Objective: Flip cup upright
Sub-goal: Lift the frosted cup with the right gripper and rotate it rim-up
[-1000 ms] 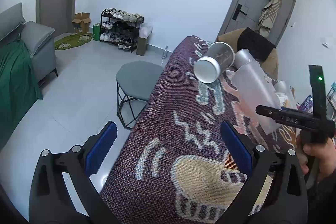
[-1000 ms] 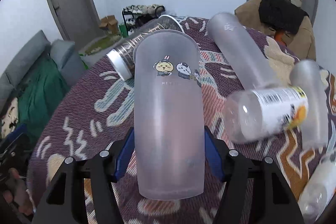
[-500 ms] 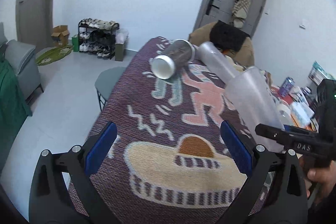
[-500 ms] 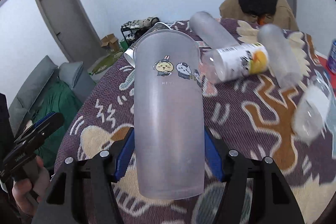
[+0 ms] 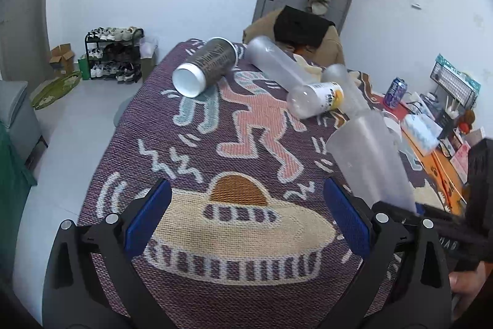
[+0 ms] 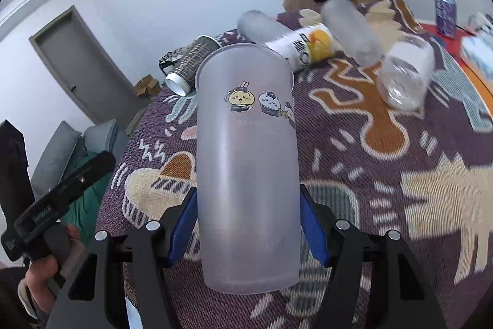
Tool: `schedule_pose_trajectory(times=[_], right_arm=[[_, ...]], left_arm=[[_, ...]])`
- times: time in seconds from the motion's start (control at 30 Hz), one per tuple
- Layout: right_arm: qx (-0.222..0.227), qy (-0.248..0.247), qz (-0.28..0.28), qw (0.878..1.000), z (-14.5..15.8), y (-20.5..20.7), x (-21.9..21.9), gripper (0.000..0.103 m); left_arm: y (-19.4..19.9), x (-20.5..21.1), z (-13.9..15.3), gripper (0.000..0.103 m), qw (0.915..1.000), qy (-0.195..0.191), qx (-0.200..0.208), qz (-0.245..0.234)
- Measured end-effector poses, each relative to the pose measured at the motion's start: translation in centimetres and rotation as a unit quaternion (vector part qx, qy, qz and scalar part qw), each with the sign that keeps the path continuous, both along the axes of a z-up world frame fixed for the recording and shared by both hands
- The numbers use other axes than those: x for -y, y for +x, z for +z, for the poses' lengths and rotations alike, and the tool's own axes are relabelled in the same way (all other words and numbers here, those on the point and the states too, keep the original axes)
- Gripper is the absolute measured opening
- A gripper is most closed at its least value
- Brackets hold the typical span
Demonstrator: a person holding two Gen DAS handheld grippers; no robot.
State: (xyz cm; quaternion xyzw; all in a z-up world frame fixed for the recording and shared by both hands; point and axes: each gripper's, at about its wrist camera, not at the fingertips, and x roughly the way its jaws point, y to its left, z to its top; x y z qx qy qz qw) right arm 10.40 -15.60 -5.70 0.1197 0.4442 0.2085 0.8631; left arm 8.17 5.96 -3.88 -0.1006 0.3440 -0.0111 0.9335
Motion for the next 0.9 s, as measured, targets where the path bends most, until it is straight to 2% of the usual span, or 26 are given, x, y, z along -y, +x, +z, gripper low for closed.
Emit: schedule_pose_trajectory(times=[0.23, 0.3, 0.33, 0.37, 0.43, 0.57, 0.67, 0.9], right_arm=[[-0.007, 0.007, -0.017, 1.0, -1.6, -0.9, 0.5, 0.063], [-0.016, 0.017, -0.014, 1.0, -2.2, -0.6, 0.6, 0.065], [-0.017, 0.019, -0.015, 1.0, -2.3, -0.6, 0.8, 0.069], [-0.013, 0.021, -0.014, 1.0, -2.2, -0.6, 0.9, 0.08], [0.003, 0.026, -0.015, 1.0, -1.6, -0.9, 1.3, 0.086], [0.023, 0.033, -0.02, 0.999, -0.3, -1.3, 2.6, 0.087], [0.036, 0.035, -0.034, 0.998, 0.4, -1.7, 4.1, 0.092], [0.054, 0.038, -0.068, 0.996, 1.1, -2.5, 7.8, 0.095]], left_arm=[[0.2, 1.3, -0.1, 0.098, 0.9998, -0.003, -0.014, -0.014], [0.4, 1.6, 0.0, 0.098, 0.9996, -0.006, -0.019, -0.02], [0.5, 1.7, 0.1, 0.098, 0.9995, -0.008, -0.019, -0.023], [0.5, 1.9, 0.2, 0.098, 0.9995, -0.009, -0.019, -0.025], [0.7, 2.3, 0.4, 0.098, 0.9991, -0.017, -0.021, -0.032], [1.5, 3.1, 0.5, 0.098, 0.9981, -0.03, -0.028, -0.046], [2.3, 4.0, 0.5, 0.098, 0.9967, -0.042, -0.035, -0.06], [4.6, 5.6, -0.6, 0.098, 0.991, -0.079, -0.065, -0.086]])
